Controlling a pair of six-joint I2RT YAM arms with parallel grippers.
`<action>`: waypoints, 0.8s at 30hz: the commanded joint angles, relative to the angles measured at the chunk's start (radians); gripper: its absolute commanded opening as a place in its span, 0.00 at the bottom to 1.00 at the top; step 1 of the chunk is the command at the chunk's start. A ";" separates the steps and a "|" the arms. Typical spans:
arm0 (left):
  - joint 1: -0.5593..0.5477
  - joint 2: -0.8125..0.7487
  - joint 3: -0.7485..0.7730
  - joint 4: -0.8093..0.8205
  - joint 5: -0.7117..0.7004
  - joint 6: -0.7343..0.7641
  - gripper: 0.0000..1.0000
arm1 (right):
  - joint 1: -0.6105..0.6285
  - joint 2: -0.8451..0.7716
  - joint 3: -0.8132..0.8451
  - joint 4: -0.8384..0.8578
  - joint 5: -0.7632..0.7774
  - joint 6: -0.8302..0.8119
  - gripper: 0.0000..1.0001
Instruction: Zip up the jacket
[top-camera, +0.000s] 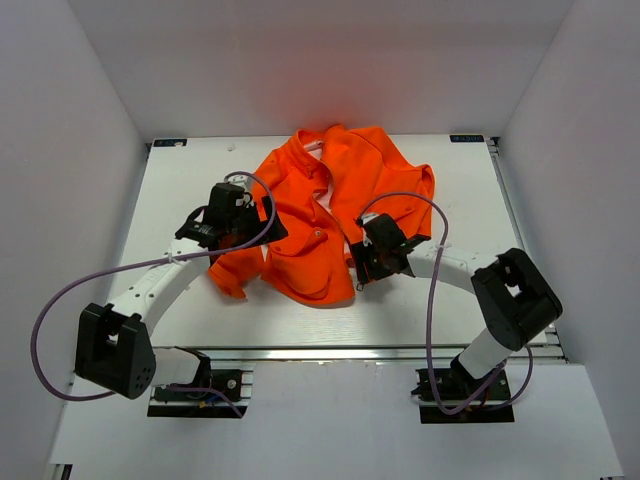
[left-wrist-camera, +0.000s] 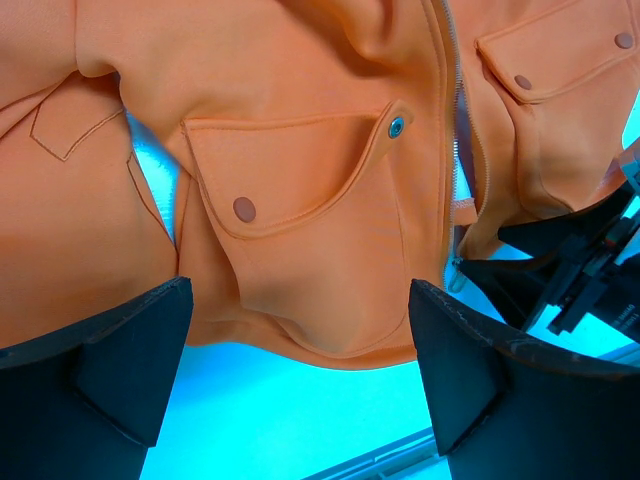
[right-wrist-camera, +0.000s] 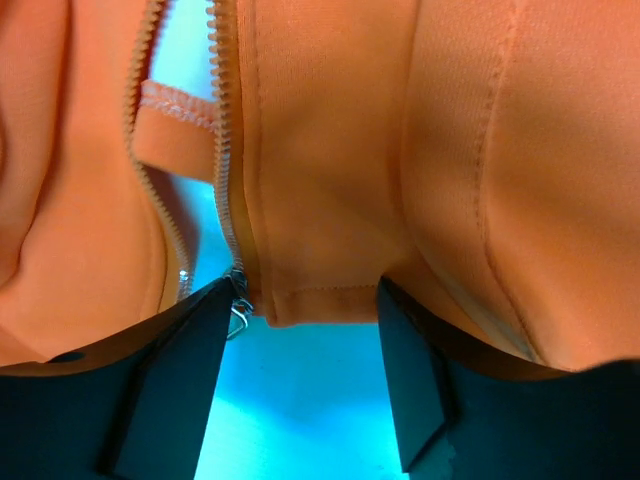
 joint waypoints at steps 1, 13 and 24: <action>0.000 -0.029 0.026 0.004 0.013 -0.004 0.98 | 0.003 0.026 0.032 0.020 0.036 0.015 0.64; 0.000 -0.009 0.054 -0.009 0.005 0.001 0.98 | 0.003 0.034 -0.005 0.045 -0.055 0.028 0.12; 0.000 -0.021 0.049 -0.006 0.038 0.010 0.98 | -0.003 -0.046 0.004 0.051 -0.147 0.012 0.00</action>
